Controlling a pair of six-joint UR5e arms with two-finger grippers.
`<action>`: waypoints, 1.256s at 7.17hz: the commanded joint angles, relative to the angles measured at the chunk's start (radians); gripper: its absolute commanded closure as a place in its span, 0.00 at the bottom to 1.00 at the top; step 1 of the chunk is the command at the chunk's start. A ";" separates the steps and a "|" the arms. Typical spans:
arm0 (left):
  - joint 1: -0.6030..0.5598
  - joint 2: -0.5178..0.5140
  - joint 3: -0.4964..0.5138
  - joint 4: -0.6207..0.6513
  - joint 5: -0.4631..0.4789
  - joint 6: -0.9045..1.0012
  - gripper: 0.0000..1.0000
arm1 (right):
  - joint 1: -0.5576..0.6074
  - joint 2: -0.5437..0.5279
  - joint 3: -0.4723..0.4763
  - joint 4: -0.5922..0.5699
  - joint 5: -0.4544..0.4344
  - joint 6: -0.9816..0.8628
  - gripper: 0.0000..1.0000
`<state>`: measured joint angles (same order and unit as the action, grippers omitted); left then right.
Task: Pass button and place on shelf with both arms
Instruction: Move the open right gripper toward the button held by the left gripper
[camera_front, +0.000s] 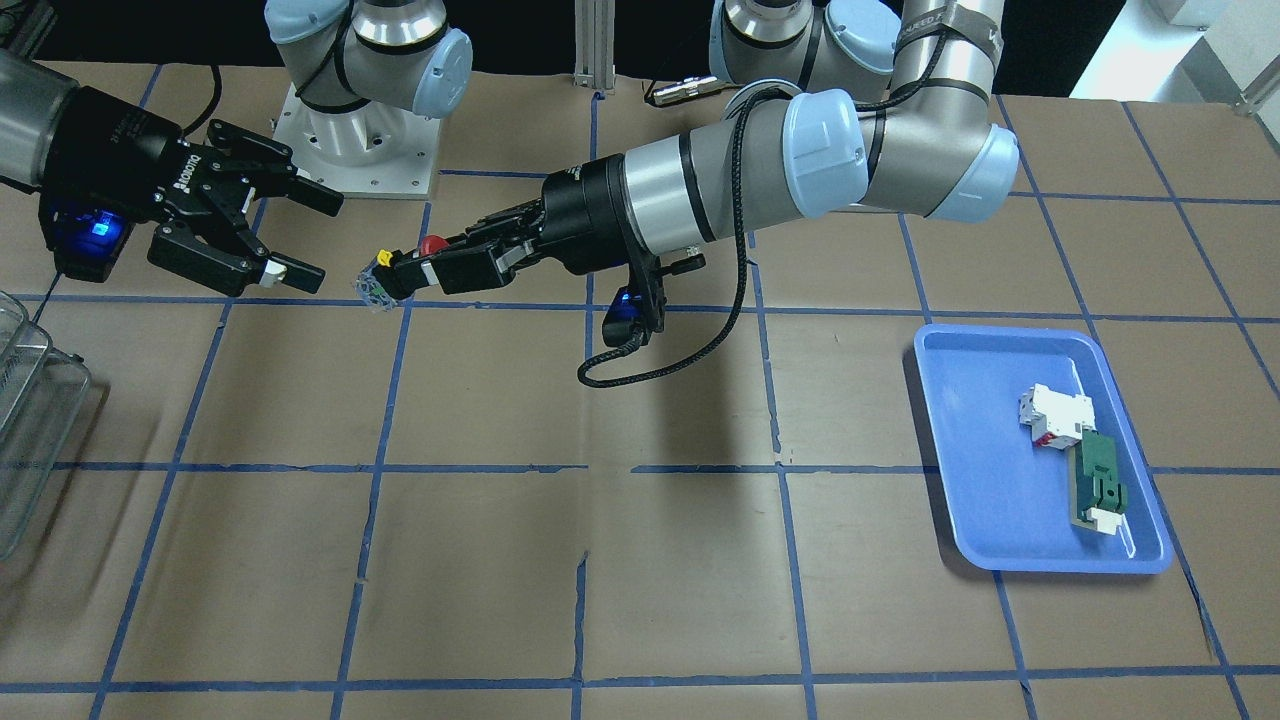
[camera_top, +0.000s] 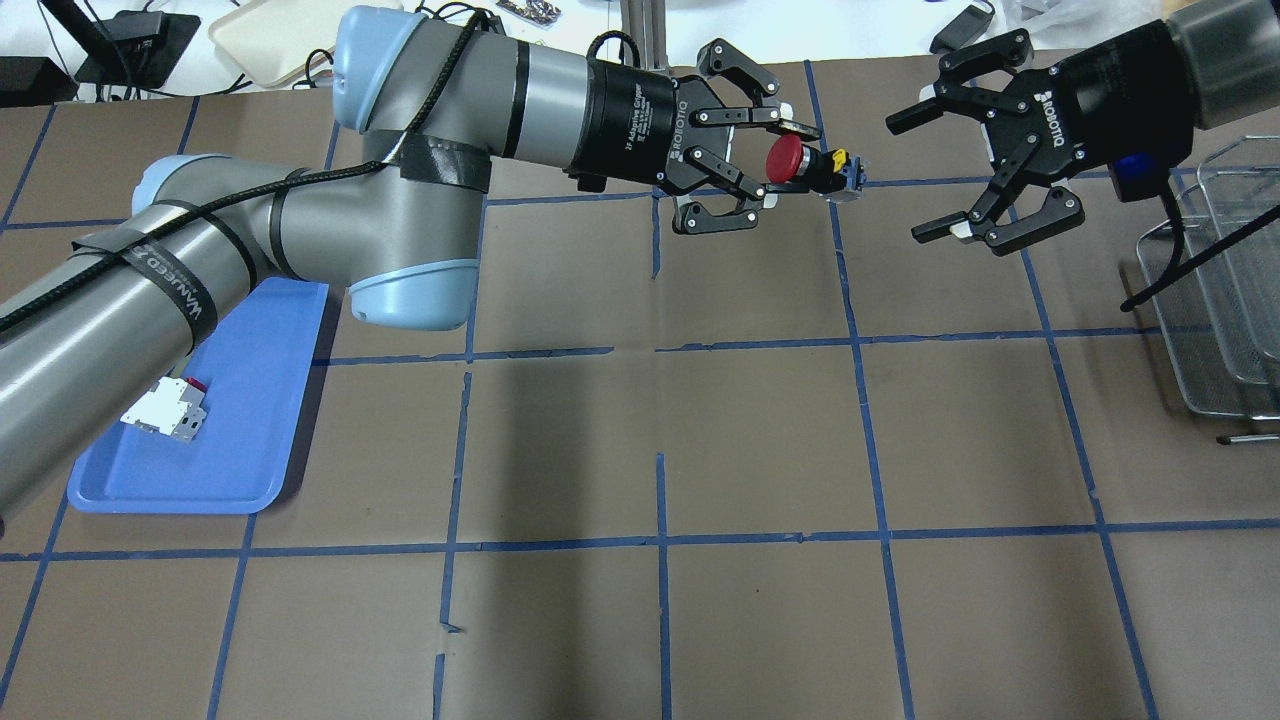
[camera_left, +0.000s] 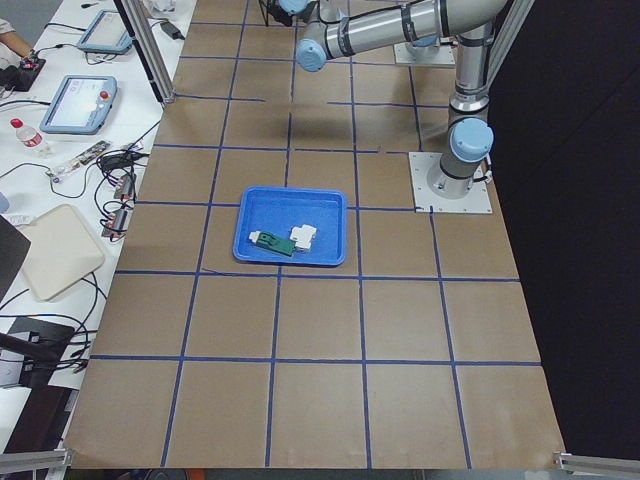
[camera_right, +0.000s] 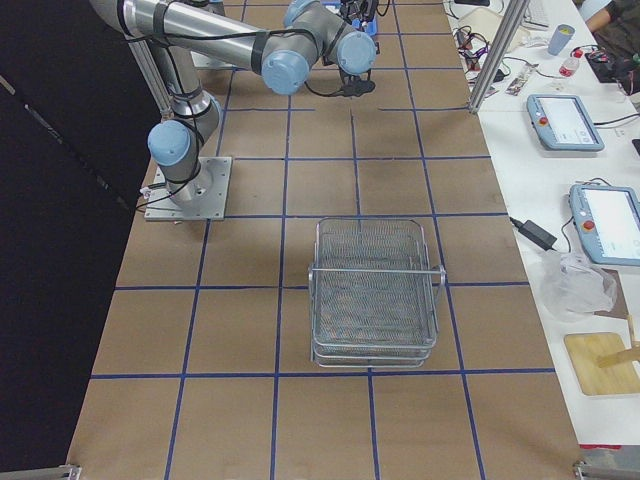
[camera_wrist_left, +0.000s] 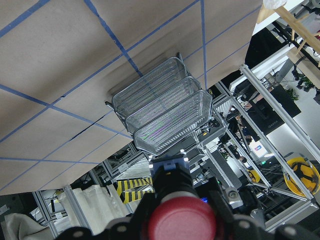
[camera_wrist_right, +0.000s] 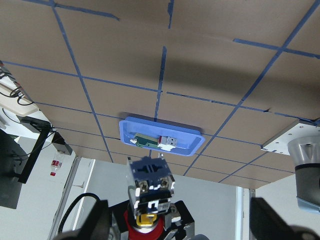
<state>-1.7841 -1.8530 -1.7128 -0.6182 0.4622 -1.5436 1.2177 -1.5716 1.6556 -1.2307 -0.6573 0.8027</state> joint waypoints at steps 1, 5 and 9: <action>0.000 0.001 0.004 0.000 0.001 -0.003 0.98 | 0.000 -0.008 0.004 0.000 0.022 -0.057 0.00; 0.000 0.006 0.004 0.002 0.001 -0.003 0.97 | 0.008 -0.001 0.026 -0.030 0.077 -0.016 0.00; 0.002 0.006 0.004 0.002 0.003 -0.003 0.95 | 0.017 0.032 0.047 -0.144 0.068 0.115 0.00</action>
<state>-1.7836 -1.8470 -1.7089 -0.6168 0.4643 -1.5463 1.2289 -1.5435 1.6881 -1.3698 -0.5881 0.9041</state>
